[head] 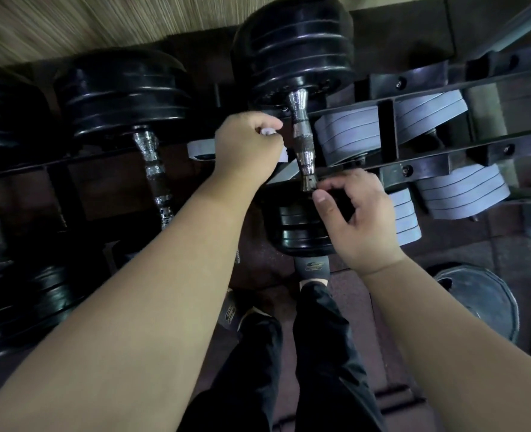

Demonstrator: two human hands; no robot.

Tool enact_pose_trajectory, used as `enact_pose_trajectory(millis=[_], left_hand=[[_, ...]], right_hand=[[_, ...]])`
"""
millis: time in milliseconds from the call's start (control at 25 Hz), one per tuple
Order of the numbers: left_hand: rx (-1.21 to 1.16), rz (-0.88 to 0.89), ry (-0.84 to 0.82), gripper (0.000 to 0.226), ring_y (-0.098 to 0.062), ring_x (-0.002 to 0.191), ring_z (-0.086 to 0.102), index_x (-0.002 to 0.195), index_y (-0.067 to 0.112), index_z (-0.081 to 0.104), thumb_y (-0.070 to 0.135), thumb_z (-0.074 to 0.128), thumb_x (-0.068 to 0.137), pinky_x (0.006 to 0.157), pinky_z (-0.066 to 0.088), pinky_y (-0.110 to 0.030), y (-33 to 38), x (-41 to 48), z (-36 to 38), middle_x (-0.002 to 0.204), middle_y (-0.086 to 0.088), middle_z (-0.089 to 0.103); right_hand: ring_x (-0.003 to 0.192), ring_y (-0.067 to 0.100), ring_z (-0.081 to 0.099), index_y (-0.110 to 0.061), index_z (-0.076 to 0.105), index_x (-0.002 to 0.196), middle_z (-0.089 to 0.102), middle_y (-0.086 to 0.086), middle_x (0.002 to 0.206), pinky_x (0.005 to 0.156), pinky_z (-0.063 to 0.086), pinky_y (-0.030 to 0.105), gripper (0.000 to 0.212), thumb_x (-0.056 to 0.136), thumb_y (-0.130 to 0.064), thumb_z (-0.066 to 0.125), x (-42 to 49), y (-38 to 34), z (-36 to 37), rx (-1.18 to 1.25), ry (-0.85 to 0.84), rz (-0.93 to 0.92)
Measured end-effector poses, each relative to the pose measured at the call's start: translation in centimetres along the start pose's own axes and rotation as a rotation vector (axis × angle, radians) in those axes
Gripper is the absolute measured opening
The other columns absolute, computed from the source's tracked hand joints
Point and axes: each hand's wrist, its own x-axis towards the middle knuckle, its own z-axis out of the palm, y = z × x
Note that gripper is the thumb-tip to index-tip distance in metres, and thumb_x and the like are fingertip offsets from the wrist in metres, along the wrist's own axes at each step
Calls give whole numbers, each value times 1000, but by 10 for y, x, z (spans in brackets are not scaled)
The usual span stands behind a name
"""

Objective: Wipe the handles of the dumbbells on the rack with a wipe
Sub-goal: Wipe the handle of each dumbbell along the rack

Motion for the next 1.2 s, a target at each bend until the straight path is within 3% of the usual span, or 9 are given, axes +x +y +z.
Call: enact_pose_trajectory(millis=[160, 240, 360, 520, 680, 800, 920, 1080, 1200], left_hand=[[-125, -2, 110, 30, 11, 81, 69, 124, 19, 70, 18, 74, 94, 78, 50, -4, -1, 6, 20, 86, 17, 71], [-285, -93, 217, 22, 6, 75, 70, 109, 17, 72, 17, 81, 90, 76, 57, -15, -5, 7, 33, 86, 12, 73], [-550, -241, 206, 15, 1, 71, 73, 88, 17, 74, 2, 78, 89, 73, 63, -27, -9, 3, 44, 89, 4, 78], [-778, -358, 137, 24, -13, 82, 79, 95, 10, 76, -12, 74, 85, 84, 65, -30, -9, 2, 36, 90, -6, 80], [-679, -272, 193, 19, -25, 99, 79, 99, 13, 78, -3, 76, 88, 87, 65, -40, -12, 2, 36, 104, -11, 80], [-663, -160, 281, 19, -14, 87, 79, 103, 12, 78, -1, 74, 91, 81, 65, -36, -3, 8, 45, 99, -7, 79], [-462, -42, 324, 25, -11, 84, 78, 114, 8, 78, 2, 73, 91, 86, 66, -40, -1, 15, 49, 97, -3, 81], [-202, 111, 254, 26, -9, 97, 76, 114, 13, 80, 14, 75, 89, 93, 62, -35, -8, 11, 43, 108, 1, 78], [-32, 130, 111, 21, -9, 96, 75, 108, 19, 81, 18, 78, 87, 95, 61, -33, -15, -1, 27, 100, 8, 78]], right_hand=[[101, 21, 60, -7, 74, 99, 69, 2, 102, 93, 48, 37, 33, 92, -39, 66, -3, 9, 3, 33, 40, -70], [97, 22, 61, -9, 74, 97, 70, 3, 98, 89, 49, 46, 33, 91, -41, 66, -2, 10, 4, 33, 47, -85], [94, 25, 62, -8, 74, 95, 70, 3, 96, 85, 50, 52, 35, 92, -42, 66, -1, 13, 9, 26, 81, -95], [92, 26, 62, -7, 74, 92, 70, 2, 94, 84, 50, 54, 32, 90, -38, 68, -5, 17, 12, 37, 136, -119], [90, 27, 64, -6, 74, 91, 71, 3, 93, 87, 49, 55, 31, 90, -37, 68, -5, 19, 14, 34, 130, -118], [91, 28, 65, -5, 74, 90, 72, 4, 93, 87, 49, 57, 32, 91, -36, 68, -5, 22, 14, 33, 145, -128], [91, 24, 63, -4, 73, 89, 71, 4, 92, 87, 50, 58, 33, 91, -37, 68, -6, 22, 15, 46, 169, -114], [92, 25, 63, -6, 73, 89, 71, 3, 92, 87, 50, 59, 32, 92, -37, 66, -5, 22, 15, 48, 163, -116], [91, 26, 65, -8, 74, 88, 72, 2, 92, 87, 49, 58, 33, 92, -39, 65, -5, 23, 15, 54, 161, -108]])
